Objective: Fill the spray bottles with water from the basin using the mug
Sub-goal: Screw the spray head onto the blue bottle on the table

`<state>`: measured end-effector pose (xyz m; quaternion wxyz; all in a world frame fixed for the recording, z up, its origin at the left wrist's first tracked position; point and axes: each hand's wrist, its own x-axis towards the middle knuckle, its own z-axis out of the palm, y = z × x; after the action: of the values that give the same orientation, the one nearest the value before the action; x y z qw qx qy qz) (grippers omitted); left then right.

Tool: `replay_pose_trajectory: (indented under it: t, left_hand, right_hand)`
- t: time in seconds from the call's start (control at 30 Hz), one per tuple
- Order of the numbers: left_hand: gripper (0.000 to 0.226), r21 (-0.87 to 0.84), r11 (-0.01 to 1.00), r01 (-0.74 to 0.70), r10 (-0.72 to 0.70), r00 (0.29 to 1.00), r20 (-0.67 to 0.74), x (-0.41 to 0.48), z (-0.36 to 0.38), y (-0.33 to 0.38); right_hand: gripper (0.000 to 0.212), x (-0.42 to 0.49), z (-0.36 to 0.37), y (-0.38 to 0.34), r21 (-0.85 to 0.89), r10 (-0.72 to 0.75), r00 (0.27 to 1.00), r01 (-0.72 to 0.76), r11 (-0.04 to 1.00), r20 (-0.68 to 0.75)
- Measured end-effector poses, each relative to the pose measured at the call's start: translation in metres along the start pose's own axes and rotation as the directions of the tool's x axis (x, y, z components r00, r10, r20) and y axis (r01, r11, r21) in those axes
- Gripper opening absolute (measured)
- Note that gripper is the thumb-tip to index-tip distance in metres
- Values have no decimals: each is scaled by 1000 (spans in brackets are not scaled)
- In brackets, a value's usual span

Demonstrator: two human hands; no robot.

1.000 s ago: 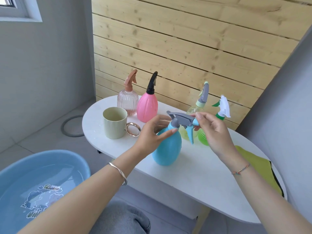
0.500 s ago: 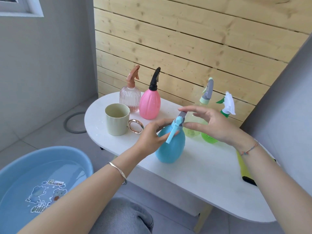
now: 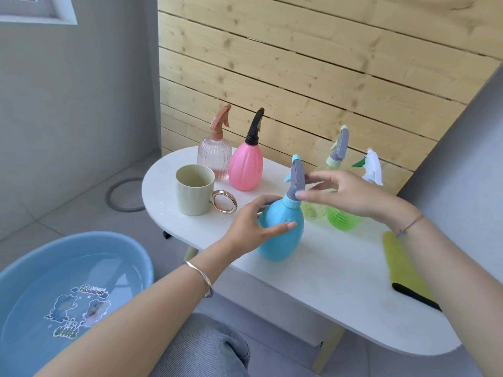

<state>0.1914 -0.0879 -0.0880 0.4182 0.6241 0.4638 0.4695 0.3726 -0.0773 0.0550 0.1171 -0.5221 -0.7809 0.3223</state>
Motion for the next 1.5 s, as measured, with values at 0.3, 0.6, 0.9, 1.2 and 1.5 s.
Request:
replay_pose_trajectory:
  t: [0.3, 0.6, 0.9, 1.2, 1.5]
  left_hand:
    - [61, 4, 1000, -5, 5, 999, -45, -1, 4, -3]
    - [60, 3, 1000, 0, 0, 998, -57, -1, 6, -4]
    - [59, -4, 1000, -1, 1, 997, -82, -3, 7, -2]
    - [58, -1, 1000, 6, -6, 997, -74, -3, 7, -2]
    - [56, 3, 1000, -1, 1, 997, -75, -4, 6, 0]
  right_hand:
    - [23, 14, 45, 12, 100, -86, 914, 136, 986, -397]
    - [71, -8, 19, 10, -109, -135, 895, 97, 989, -425]
    - [39, 1, 2, -2, -262, -171, 878, 54, 963, -447]
    - [38, -16, -4, -7, -75, -205, 914, 191, 979, -349]
    - [43, -5, -16, 5, 106, -233, 966, 222, 969, 109]
